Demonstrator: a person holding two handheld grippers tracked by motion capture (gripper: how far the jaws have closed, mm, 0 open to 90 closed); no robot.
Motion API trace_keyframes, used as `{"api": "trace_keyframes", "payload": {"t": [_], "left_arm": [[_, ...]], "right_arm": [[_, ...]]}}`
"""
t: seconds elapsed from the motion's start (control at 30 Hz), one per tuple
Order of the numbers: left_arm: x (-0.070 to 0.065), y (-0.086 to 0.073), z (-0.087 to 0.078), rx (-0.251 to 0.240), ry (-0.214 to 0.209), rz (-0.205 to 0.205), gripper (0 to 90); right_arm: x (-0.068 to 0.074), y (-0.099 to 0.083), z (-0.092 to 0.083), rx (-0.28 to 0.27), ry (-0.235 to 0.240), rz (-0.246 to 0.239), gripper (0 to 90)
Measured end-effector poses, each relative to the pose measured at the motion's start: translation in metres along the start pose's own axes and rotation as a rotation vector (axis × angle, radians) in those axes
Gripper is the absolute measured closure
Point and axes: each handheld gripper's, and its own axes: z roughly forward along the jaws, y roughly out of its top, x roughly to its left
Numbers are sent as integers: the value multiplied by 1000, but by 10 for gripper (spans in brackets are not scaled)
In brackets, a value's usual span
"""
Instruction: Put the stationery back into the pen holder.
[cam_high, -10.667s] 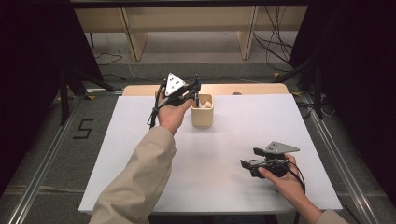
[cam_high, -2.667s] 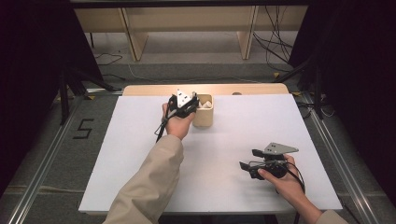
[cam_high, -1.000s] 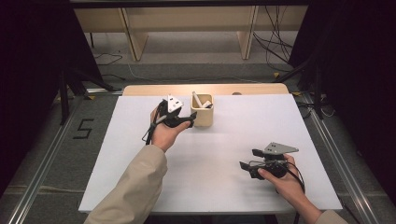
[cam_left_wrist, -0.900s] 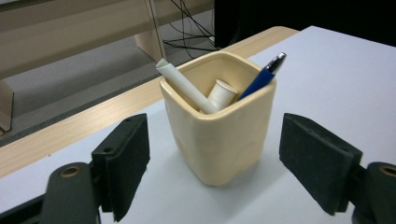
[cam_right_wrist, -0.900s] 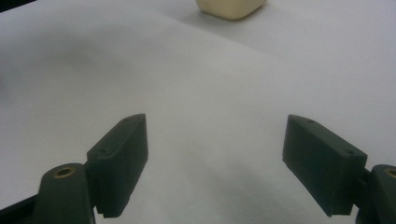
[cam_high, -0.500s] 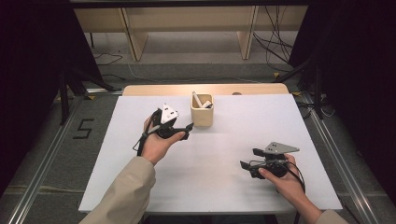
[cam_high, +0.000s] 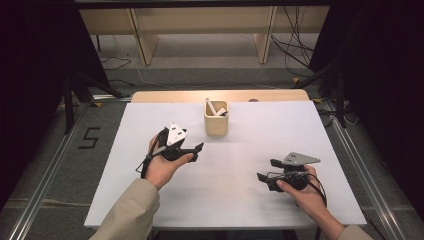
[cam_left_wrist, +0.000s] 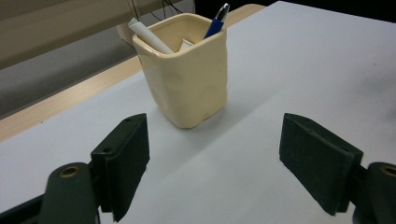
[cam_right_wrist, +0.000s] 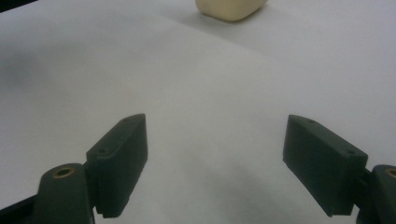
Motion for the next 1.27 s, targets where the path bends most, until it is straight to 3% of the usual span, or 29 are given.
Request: {"api": "trace_keyframes", "payload": {"t": [0.37,0.6,0.87,0.93,1.27], "left_arm": [[-8,-34,-14,21,-33,9,246],[-11,-52,-20,23,-41,-22,244],[-9,-74,-26,42,-32,-27,236],[-9,-78,-28,51,-14,-11,236],[-7,-90,-24,94,-10,-41,232]], "right_arm": [[0,0,0,10,-1,-4,231],[1,-1,1,18,-5,-5,229],[2,-1,2,20,1,-11,228],[3,-1,2,19,3,-17,228],[5,-2,3,32,1,-38,224]]}}
